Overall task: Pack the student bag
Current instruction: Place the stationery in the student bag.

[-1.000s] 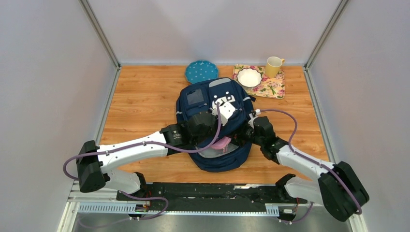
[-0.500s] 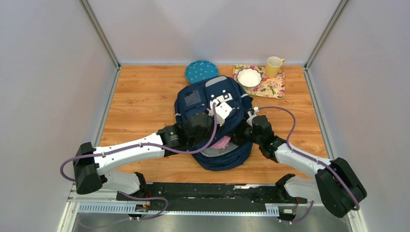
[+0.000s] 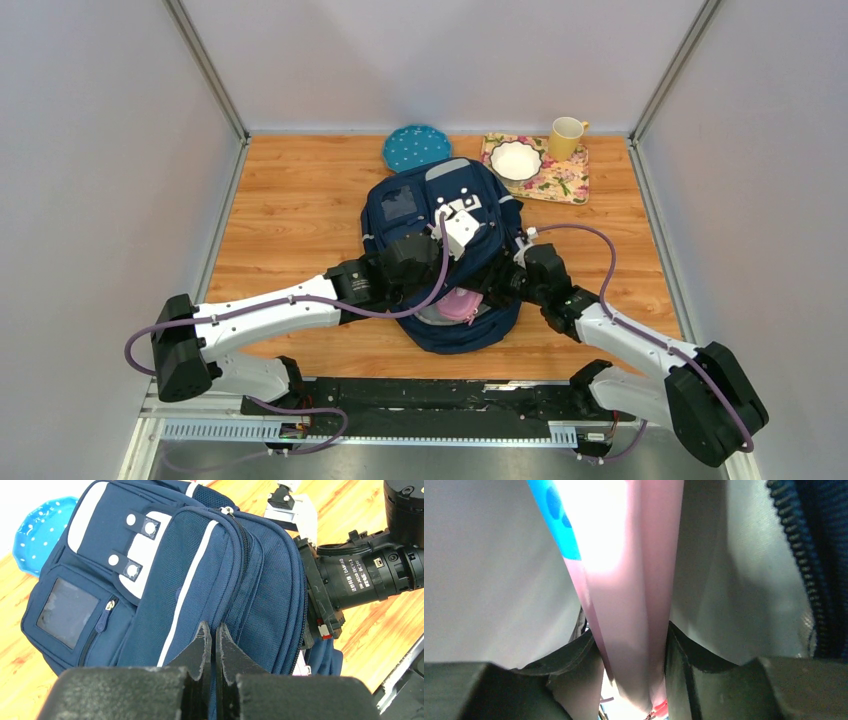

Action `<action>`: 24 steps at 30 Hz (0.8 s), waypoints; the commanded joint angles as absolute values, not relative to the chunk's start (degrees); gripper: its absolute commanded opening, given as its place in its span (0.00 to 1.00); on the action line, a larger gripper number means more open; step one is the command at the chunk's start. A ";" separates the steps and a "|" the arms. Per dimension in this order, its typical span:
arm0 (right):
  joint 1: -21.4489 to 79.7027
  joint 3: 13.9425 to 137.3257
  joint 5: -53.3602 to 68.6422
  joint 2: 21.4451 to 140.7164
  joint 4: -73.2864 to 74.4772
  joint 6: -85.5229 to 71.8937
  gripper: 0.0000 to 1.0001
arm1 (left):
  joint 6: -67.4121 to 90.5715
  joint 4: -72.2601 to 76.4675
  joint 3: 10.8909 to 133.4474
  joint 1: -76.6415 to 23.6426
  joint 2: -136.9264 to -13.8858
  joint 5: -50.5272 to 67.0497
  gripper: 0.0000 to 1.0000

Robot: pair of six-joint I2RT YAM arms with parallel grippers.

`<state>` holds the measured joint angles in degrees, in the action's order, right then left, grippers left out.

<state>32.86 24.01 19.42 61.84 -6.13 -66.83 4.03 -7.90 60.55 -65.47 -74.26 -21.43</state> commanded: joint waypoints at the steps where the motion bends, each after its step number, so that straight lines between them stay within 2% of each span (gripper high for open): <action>1: 32.87 25.92 18.63 60.38 -2.03 -63.29 0.47 | 5.19 -3.34 61.70 -65.21 -71.72 -22.24 0.00; 8: 32.78 29.53 17.32 59.50 8.95 -58.72 0.54 | 5.19 -3.60 61.96 -65.21 -71.89 -21.97 0.00; 13: 32.87 29.27 17.57 58.36 10.55 -58.88 0.55 | 5.19 -4.04 61.96 -65.21 -71.98 -21.88 0.00; 14: 32.78 28.66 18.01 58.19 8.37 -59.67 0.52 | 5.27 -3.96 61.96 -65.21 -71.90 -21.80 0.00; 15: 32.87 27.52 18.71 58.01 6.87 -60.46 0.45 | 5.27 -3.96 61.88 -65.21 -71.89 -21.88 0.00; 16: 32.87 27.16 19.59 57.92 5.72 -61.08 0.30 | 5.36 -3.96 61.79 -65.21 -71.98 -21.80 0.00; 17: 32.78 26.64 19.77 57.92 2.84 -61.69 0.08 | 5.45 -3.87 61.79 -65.21 -71.90 -21.80 0.00; 19: 32.61 26.28 20.47 58.27 0.01 -62.84 0.00 | 5.54 -3.87 61.79 -65.21 -71.89 -21.53 0.00; 24: 32.43 28.12 20.13 61.43 -12.64 -65.47 0.00 | 6.06 -3.96 61.70 -65.21 -71.63 -21.09 0.00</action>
<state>32.80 26.44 19.86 59.37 1.17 -62.96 4.27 -8.03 60.55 -65.47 -74.26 -21.02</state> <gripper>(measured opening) 0.187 0.018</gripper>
